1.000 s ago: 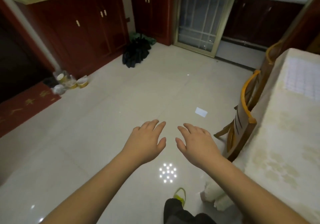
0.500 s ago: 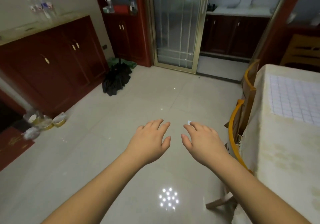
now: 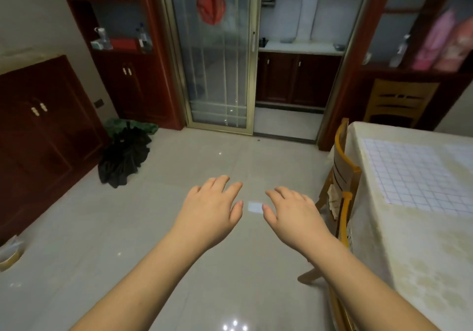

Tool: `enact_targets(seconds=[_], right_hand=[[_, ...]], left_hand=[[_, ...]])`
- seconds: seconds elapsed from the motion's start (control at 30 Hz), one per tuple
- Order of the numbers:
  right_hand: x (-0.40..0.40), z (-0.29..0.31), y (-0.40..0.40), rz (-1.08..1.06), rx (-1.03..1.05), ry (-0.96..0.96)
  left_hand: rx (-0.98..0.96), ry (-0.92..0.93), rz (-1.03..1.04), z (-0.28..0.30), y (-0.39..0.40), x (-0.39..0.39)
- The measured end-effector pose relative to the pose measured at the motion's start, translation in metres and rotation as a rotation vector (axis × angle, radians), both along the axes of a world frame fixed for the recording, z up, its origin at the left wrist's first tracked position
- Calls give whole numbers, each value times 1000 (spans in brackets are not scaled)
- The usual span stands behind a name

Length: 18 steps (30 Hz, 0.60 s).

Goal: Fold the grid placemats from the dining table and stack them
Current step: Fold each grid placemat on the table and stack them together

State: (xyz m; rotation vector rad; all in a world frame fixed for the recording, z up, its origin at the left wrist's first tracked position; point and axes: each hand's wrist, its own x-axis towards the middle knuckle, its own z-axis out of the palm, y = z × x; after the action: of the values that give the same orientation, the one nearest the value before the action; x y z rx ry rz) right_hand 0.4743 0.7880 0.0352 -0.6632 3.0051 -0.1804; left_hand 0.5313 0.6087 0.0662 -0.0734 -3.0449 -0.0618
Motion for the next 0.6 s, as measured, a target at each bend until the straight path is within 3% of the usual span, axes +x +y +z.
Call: enact_targets(seconds=[0.27,0.6], right_hand=[[-72,13,-17,-145,-20,-2],[-209,4,35,-307,-14,31]], left_hand=[[23,-12,-115,5,-31,-104],[34,-17,-272,-6,17,-273]])
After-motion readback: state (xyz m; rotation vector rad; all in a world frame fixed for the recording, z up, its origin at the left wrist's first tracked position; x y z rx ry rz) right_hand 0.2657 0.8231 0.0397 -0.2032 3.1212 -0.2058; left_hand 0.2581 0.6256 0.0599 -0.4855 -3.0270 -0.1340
